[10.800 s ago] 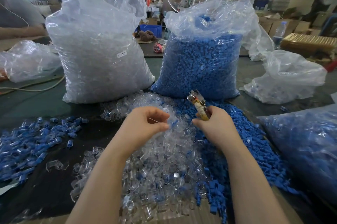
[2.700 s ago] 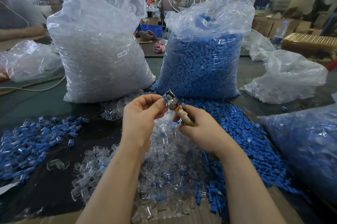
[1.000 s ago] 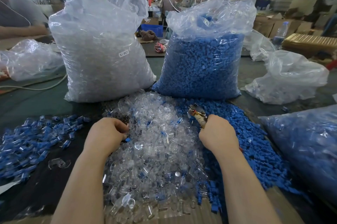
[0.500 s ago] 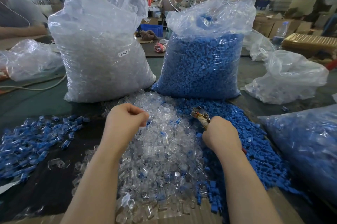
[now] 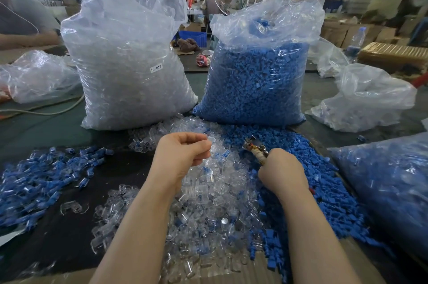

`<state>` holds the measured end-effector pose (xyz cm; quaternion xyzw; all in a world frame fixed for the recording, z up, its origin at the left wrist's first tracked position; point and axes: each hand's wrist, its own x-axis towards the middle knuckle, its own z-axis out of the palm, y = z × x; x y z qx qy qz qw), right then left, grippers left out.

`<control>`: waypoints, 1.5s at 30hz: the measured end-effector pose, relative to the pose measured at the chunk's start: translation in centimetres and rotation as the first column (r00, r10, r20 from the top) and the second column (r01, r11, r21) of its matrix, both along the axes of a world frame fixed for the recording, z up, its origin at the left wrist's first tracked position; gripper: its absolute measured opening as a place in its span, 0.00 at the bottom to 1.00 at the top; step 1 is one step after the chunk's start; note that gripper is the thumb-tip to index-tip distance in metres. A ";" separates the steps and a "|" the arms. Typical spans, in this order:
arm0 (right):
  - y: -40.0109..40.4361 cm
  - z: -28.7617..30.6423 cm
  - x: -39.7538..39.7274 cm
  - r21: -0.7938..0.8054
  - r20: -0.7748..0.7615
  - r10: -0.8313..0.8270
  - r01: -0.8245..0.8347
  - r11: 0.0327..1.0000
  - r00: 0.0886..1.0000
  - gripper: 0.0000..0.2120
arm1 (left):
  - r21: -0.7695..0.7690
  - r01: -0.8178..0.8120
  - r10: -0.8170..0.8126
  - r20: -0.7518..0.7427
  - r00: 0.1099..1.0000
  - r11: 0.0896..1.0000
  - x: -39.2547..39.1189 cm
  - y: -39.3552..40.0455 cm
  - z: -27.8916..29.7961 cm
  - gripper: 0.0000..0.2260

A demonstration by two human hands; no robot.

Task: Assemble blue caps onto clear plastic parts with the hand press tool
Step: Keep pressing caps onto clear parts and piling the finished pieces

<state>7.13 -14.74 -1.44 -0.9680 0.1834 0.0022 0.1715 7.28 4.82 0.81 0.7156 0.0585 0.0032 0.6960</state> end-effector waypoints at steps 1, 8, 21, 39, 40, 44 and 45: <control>-0.1 0.0 0.0 -0.002 0.015 -0.006 0.006 1.000 1.000 0.12 | -0.010 -0.004 0.004 -0.001 1.000 1.000 0.0 -0.1 0.0 0.05; 0.5 0.5 0.7 0.214 0.271 0.064 -0.126 0.969 0.960 0.05 | -0.057 -0.023 0.024 0.017 1.000 0.998 -0.4 -1.2 0.1 0.05; 3.1 2.1 -0.2 0.623 0.614 -0.011 -0.476 0.620 0.789 0.10 | -0.086 -0.158 0.170 0.157 0.973 0.984 -0.7 -2.7 0.2 0.04; 4.0 1.9 -0.2 0.517 0.720 -0.016 -0.521 0.679 0.694 0.13 | 0.028 -0.212 0.188 0.362 0.913 0.977 -1.0 -3.5 0.2 0.06; 4.1 1.9 -0.2 0.522 0.719 -0.016 -0.524 0.673 0.695 0.13 | 0.033 -0.208 0.181 0.369 0.912 0.978 -1.0 -3.5 0.3 0.06; 4.2 1.9 -0.3 0.541 0.715 -0.020 -0.535 0.649 0.699 0.13 | 0.064 -0.201 0.161 0.387 0.908 0.978 -1.1 -3.7 0.3 0.07; 4.1 1.9 -0.3 0.541 0.716 -0.019 -0.537 0.648 0.698 0.13 | 0.067 -0.203 0.161 0.391 0.906 0.977 -1.1 -3.8 0.3 0.07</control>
